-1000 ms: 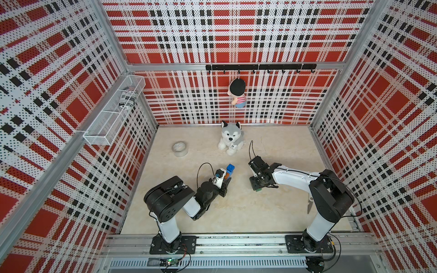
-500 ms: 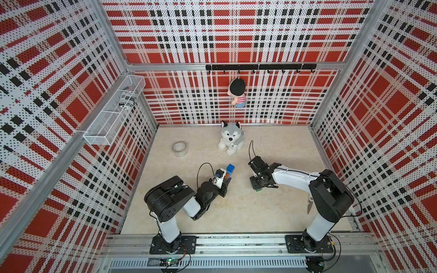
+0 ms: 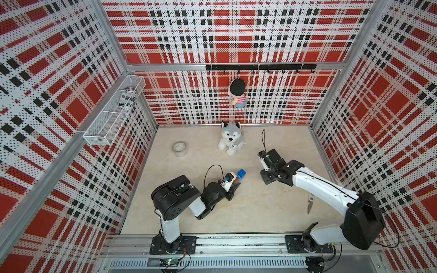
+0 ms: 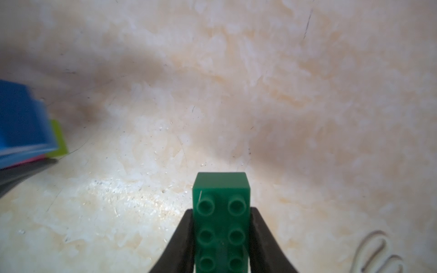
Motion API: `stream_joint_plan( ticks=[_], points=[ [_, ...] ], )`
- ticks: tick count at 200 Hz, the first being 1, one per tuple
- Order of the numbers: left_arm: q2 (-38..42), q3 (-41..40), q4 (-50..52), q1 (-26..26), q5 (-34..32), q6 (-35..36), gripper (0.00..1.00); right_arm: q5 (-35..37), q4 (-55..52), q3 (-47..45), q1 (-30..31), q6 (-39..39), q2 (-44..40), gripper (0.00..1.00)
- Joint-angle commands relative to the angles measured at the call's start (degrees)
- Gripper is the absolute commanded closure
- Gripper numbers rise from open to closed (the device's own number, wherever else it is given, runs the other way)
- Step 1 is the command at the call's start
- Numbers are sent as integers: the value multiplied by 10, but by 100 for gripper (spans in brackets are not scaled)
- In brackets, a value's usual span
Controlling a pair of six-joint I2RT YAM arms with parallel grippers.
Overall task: Assemble the letter p with lego
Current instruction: Pick up the lego brick from the center of the board, then assemble the lego brick with the lego brick.
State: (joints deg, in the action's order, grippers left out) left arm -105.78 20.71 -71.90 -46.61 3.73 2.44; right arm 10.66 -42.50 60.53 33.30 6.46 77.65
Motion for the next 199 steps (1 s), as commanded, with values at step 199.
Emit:
stream_joint_plan(
  ticks=[199],
  points=[
    [-234, 161, 17, -27, 182, 65, 100, -145, -230, 166, 41, -611, 112, 93]
  ],
)
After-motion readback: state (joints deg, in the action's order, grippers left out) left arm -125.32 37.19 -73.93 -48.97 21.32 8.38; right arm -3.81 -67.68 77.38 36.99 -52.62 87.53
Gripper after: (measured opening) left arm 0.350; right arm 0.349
